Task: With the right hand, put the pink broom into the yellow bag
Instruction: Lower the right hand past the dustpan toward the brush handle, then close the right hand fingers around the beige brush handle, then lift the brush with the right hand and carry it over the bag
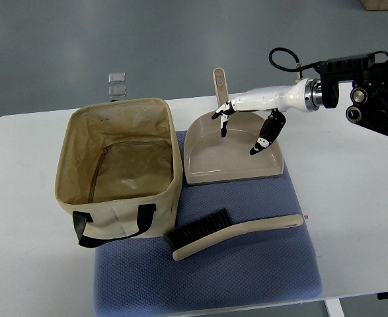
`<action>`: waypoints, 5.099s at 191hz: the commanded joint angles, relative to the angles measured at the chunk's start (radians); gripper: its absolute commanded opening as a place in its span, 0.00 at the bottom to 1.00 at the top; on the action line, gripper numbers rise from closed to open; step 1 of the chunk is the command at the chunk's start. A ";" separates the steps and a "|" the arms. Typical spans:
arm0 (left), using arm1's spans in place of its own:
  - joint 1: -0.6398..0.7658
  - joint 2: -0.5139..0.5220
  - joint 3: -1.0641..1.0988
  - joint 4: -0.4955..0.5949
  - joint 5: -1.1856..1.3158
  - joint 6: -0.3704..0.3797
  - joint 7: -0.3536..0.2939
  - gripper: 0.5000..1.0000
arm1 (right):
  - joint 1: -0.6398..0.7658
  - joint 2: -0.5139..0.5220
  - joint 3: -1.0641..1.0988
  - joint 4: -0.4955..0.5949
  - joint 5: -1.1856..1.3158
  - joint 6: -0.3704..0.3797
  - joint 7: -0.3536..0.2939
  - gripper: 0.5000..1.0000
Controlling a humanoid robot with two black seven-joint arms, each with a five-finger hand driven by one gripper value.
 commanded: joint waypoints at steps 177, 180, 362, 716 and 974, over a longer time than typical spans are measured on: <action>0.000 0.000 0.000 0.000 0.000 0.000 0.000 1.00 | -0.294 -0.129 -0.014 0.181 -0.037 -0.107 -0.005 0.86; 0.000 0.000 0.000 0.000 0.000 0.000 0.000 1.00 | -0.297 -0.129 -0.014 0.181 -0.039 -0.109 -0.005 0.86; 0.000 0.000 0.002 0.000 0.000 0.000 0.000 1.00 | -0.366 -0.129 0.031 0.173 -0.113 -0.161 -0.051 0.85; 0.000 0.000 0.000 0.000 0.000 0.000 0.000 1.00 | -0.337 -0.193 0.120 0.183 -0.151 -0.176 0.035 0.00; 0.000 0.000 0.000 0.000 0.000 0.000 0.000 1.00 | 0.022 -0.208 0.322 -0.038 0.081 0.041 0.044 0.00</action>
